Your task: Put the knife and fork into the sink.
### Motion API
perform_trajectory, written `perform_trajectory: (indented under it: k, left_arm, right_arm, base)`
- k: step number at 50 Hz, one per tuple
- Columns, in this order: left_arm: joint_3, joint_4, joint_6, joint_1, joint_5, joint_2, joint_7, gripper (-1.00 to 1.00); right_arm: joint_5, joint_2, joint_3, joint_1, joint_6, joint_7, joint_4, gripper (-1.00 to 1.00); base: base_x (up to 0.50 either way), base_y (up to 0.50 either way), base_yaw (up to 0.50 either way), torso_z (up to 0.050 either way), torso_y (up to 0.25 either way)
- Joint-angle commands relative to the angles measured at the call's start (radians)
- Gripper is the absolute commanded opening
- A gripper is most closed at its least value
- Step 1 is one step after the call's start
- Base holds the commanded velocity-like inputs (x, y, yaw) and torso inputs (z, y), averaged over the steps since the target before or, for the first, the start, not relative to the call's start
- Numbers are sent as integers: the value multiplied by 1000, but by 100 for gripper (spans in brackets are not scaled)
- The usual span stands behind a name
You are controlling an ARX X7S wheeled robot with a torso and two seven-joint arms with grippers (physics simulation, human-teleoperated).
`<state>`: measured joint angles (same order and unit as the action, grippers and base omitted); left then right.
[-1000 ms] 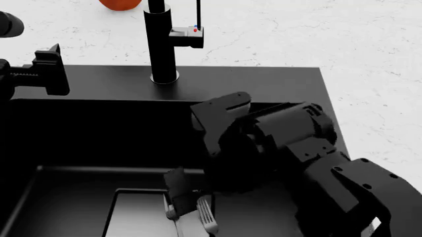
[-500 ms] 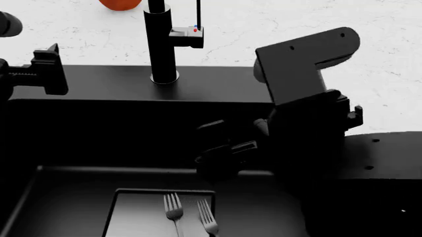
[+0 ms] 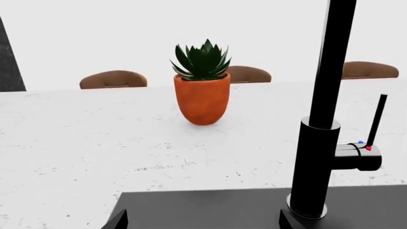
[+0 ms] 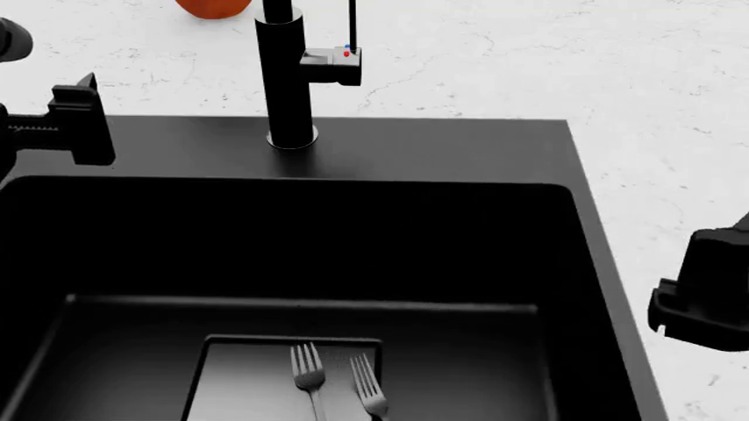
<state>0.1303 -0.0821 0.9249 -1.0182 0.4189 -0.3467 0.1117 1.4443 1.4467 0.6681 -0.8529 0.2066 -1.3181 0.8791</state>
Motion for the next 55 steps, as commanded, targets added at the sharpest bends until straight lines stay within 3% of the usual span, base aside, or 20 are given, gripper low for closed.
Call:
perform_trajectory:
  k: [1,20,41,55]
  left_arm:
    - [-15,-16,-1,-18,-27,17,-12,100]
    - [-13,17,27,-21,-17,8,-1,100]
    - [-8,67,55,-11,2,8,7,100]
    - [3,89,65,-3,14,14,5,100]
  right_arm:
    - [-76,124,-53,91,-114,-145,115,100]
    - [-59,124,-61,96,-150,-118,103,100]
    - [-67,124,-63,110,-236,-78,100,100]
    - [-144,124,-20,161,-322,-12,70,100]
  base:
    - [0,0,0,0,0]
    - [-8,8,0,0,0]
    - [-469,306,0,0,0]
    - [-19,195,0,0,0]
